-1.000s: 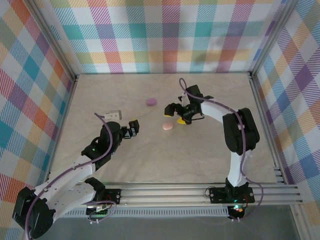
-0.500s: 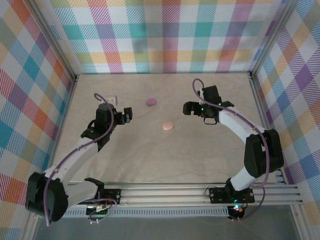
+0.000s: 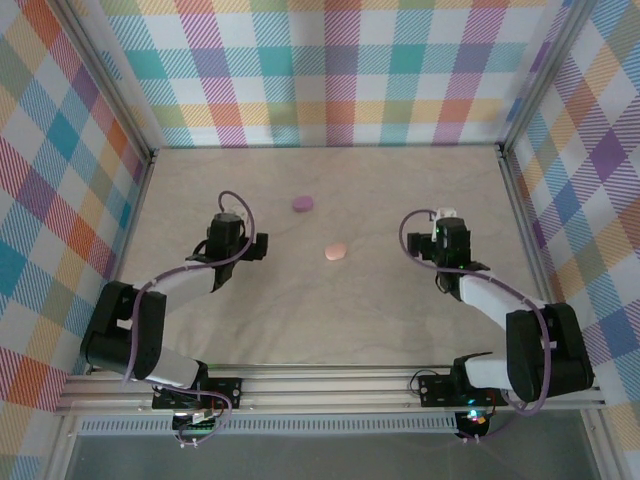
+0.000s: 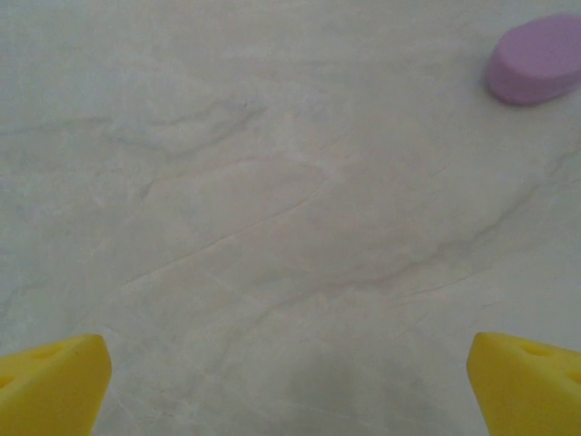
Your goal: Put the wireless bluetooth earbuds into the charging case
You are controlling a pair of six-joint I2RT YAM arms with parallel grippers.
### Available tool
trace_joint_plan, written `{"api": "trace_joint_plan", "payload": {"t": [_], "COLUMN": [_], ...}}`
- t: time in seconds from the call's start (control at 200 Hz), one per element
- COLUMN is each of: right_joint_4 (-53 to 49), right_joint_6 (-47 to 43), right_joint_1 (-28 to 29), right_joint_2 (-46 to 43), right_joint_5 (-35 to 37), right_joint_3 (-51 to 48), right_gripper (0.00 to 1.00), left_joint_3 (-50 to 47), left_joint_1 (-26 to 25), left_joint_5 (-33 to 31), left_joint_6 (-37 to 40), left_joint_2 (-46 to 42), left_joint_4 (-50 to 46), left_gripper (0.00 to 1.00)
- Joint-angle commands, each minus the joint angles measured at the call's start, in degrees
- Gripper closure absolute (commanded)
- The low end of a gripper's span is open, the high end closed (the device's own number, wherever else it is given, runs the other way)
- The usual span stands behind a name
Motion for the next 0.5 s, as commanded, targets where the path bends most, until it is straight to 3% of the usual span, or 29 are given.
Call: {"api": "trace_joint_plan", "payload": {"t": [0.0, 0.2, 0.325, 0.46, 0.495], "right_joint_4": [15.33, 20.72, 28.18, 34.74, 37.7], "right_joint_6": [-5.06, -6.8, -2.03, 1.88, 1.88], "right_joint_1": [-0.68, -1.46, -4.56, -9.33, -9.83], "right_joint_2": [2.15, 8.28, 9.44, 10.48, 12.25], "right_joint_5": [-1.09, -4.05, -4.64, -10.44, -11.93], "right_joint_3": [-1.18, -1.3, -4.82, -8.53, -9.42], "right_gripper": [0.0, 0.0, 0.0, 0.0, 0.0], "left_joint_3": [-4.87, -9.07, -11.85, -13.25, -12.43], "left_joint_1": [1.89, 4.68, 6.16, 9.72, 10.59], "left_joint_5": [-2.13, -0.39, -0.48, 6.21, 8.16], "left_joint_6": [1.75, 3.14, 1.11, -0.5, -1.06], "left_joint_2": [0.91, 2.09, 1.86, 6.79, 5.72], "left_joint_4": [12.76, 23.71, 28.31, 35.57, 32.05], "left_gripper": [0.0, 0.0, 0.0, 0.0, 0.0]}}
